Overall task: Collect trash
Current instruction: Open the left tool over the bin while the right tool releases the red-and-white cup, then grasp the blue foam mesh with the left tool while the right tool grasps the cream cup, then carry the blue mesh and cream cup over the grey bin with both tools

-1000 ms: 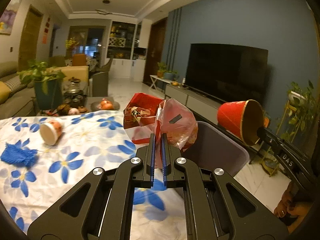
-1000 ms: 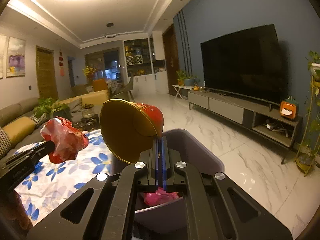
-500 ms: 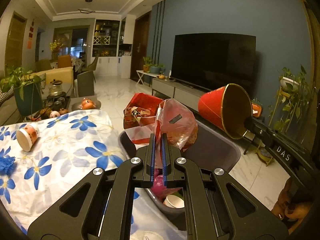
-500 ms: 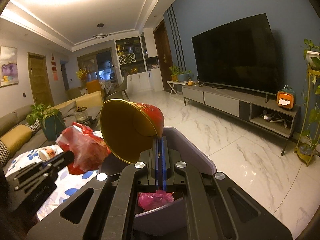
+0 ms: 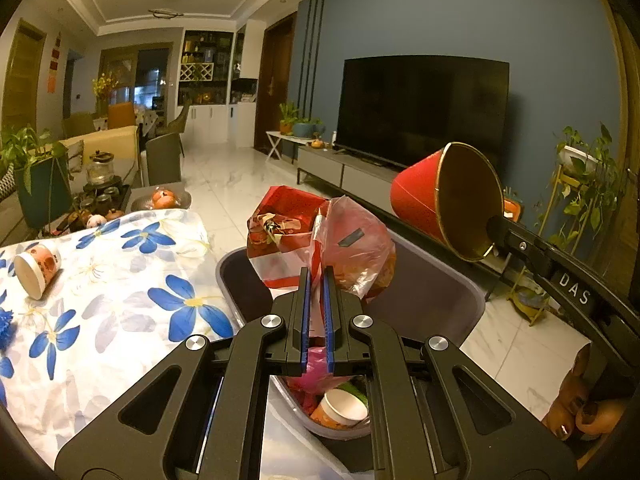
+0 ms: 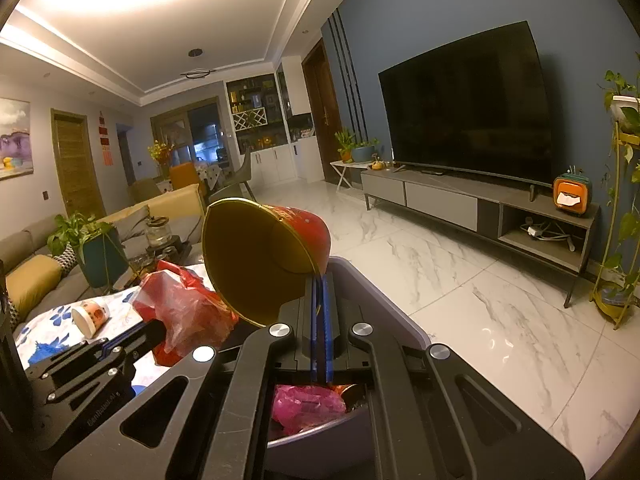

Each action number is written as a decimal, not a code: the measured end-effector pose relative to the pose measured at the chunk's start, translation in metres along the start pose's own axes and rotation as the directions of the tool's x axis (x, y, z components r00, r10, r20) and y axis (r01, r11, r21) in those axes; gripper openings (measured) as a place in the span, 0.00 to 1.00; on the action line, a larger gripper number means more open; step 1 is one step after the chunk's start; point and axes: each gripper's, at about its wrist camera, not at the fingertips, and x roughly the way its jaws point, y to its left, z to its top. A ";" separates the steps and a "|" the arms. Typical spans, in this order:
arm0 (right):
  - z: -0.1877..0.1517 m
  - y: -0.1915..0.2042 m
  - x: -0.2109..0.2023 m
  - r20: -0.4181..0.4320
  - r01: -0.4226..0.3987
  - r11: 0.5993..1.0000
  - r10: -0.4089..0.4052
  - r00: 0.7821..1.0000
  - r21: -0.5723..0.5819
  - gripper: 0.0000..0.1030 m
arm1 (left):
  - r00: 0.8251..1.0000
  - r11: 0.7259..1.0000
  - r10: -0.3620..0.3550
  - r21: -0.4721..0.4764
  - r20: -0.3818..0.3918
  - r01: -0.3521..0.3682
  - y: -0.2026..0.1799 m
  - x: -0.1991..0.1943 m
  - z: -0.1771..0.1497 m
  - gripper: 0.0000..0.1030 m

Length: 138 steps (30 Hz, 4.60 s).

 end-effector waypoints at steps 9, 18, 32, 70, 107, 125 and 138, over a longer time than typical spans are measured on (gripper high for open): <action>0.001 -0.006 0.006 -0.003 -0.014 0.999 0.014 1.000 0.030 0.28 | 0.999 1.000 -0.020 0.005 -0.032 0.021 0.003 0.012 -0.004 0.26; 0.000 -0.005 -0.009 0.025 0.006 1.000 -0.007 1.000 0.025 0.47 | 0.999 0.996 0.050 -0.068 0.011 -0.049 0.032 -0.006 -0.011 0.73; -0.011 0.030 -0.033 0.036 -0.076 0.997 0.076 0.996 0.002 0.73 | 0.972 0.972 0.221 -0.104 0.075 -0.213 0.076 -0.080 -0.026 0.84; -0.072 0.336 0.052 -0.110 -0.313 0.895 0.293 0.950 -0.319 0.73 | 0.755 0.700 0.653 -0.330 -0.064 -0.633 0.368 -0.186 -0.067 0.84; -0.115 0.440 0.185 -0.319 -0.281 0.850 0.143 0.937 -0.445 0.21 | 0.844 0.761 0.500 -0.366 -0.195 -0.535 0.427 -0.143 -0.078 0.02; -0.104 0.415 0.159 -0.296 -0.307 0.865 0.196 0.935 -0.397 0.03 | 0.839 0.750 0.523 -0.385 -0.153 -0.538 0.417 -0.156 -0.077 0.02; -0.076 0.368 0.092 -0.234 -0.324 0.867 0.249 0.940 -0.378 0.03 | 0.843 0.764 0.523 -0.372 -0.124 -0.528 0.375 -0.180 -0.071 0.02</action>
